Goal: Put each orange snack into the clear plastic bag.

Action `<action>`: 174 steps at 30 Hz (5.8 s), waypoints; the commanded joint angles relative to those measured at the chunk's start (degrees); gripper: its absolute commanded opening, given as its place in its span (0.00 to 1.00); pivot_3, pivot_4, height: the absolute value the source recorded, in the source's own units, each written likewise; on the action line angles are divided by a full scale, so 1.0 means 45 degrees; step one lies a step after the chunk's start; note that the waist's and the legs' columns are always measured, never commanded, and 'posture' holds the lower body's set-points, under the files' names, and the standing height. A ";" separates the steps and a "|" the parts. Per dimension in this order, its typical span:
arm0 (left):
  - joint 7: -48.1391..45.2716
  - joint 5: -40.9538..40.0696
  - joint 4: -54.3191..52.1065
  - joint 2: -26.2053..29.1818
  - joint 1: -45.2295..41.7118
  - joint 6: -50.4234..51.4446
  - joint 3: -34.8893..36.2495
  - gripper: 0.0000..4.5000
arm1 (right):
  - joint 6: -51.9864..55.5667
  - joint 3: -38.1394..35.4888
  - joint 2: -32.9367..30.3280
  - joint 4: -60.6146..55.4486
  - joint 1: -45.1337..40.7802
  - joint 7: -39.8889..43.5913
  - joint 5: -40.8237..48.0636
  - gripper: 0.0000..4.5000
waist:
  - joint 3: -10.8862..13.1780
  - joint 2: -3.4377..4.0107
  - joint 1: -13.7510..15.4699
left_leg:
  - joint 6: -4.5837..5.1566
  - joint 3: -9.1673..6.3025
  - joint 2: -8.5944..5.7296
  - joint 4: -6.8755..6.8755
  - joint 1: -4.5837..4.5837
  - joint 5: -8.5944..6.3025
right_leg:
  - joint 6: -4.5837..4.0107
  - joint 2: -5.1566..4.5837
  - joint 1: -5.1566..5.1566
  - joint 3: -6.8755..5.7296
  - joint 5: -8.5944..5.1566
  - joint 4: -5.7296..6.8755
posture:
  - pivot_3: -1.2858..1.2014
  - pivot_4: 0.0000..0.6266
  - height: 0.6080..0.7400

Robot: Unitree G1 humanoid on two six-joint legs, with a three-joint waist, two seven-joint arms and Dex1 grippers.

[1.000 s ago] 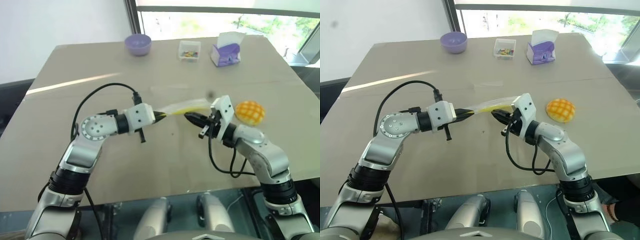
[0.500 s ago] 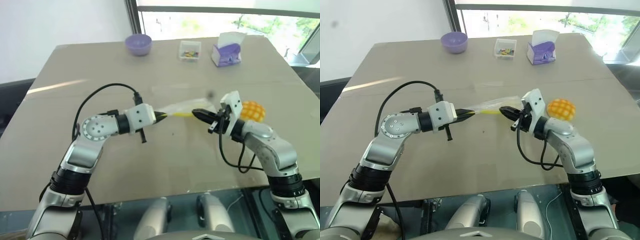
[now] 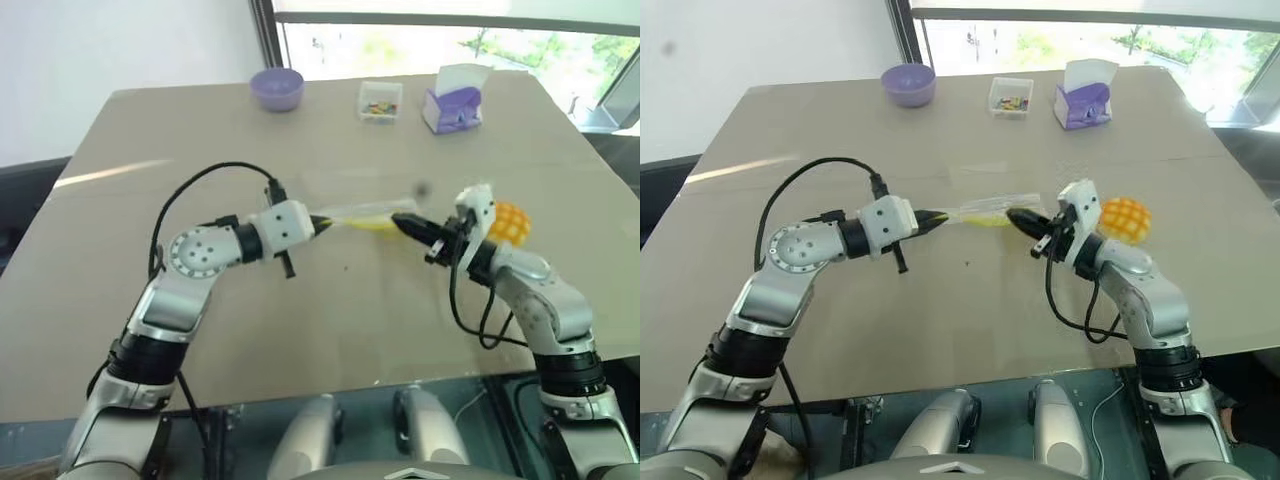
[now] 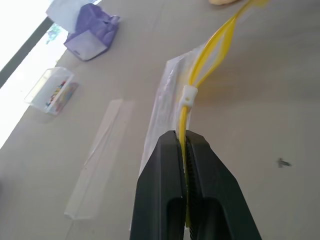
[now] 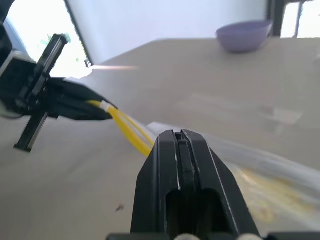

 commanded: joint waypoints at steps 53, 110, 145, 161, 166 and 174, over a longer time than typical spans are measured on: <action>0.1836 0.0748 0.0007 -0.1141 -0.1004 0.0617 -0.0116 0.00 | 0.3948 0.0855 0.1233 -0.0719 -0.2507 -0.2024 0.0111 0.01 | 0.0000 0.0000 -0.0053 | -0.0031 -0.0004 -0.0013 0.0003 -0.0015 0.0018 | 0.0000 -0.0008 -0.0029 0.0008 0.0004 0.0032 | 0.52 0.24 1.00; 0.1347 0.0672 -0.0562 -0.0958 -0.0508 0.0408 -0.0366 0.00 | 0.4403 0.0296 0.1224 -0.0420 -0.2682 -0.2129 0.1029 0.01 | 0.0000 0.0000 -0.0049 | -0.0027 0.0000 -0.0011 0.0003 -0.0015 0.0016 | 0.0001 -0.0009 -0.0029 0.0009 0.0004 0.0030 | 0.52 0.24 1.00; 0.0599 0.0421 -0.0940 -0.1150 -0.0147 0.0220 -0.0561 0.00 | 0.4945 -0.1970 0.4124 0.1487 -0.3441 -0.4514 0.2663 0.01 | 0.0000 0.0003 -0.0062 | -0.0027 -0.0002 -0.0011 -0.0001 -0.0014 0.0015 | 0.0000 -0.0007 -0.0031 0.0013 0.0004 0.0033 | 0.52 0.24 1.00; 0.0237 0.0163 -0.1220 -0.1113 0.0119 0.0263 -0.0512 0.00 | 0.2034 0.0188 0.3366 0.2486 -0.3232 -0.3486 0.0051 0.01 | 0.0000 0.0003 -0.0265 | -0.0033 0.0002 -0.0010 0.0000 -0.0012 0.0019 | 0.0000 -0.0006 -0.0032 0.0014 0.0004 0.0034 | 0.52 0.24 1.00; 0.0178 0.0110 -0.1180 -0.1120 0.0029 0.0245 -0.0518 0.00 | 0.2371 -0.0503 0.3803 0.2727 -0.3398 -0.4063 0.0357 0.01 | 0.0000 0.0003 -0.0306 | -0.0028 -0.0001 -0.0009 -0.0002 -0.0011 0.0016 | 0.0000 -0.0004 -0.0032 0.0017 0.0005 0.0035 | 0.52 0.24 1.00; -0.0017 -0.0326 -0.1485 -0.1187 0.0168 0.0195 -0.0483 0.00 | -0.4285 0.3714 0.1075 0.5760 -0.3593 -0.5176 -0.7075 0.01 | 0.0000 0.0003 -0.0346 | -0.0036 0.0013 -0.0016 -0.0002 -0.0007 0.0021 | 0.0001 -0.0006 -0.0034 0.0018 0.0004 0.0037 | 0.52 0.24 1.00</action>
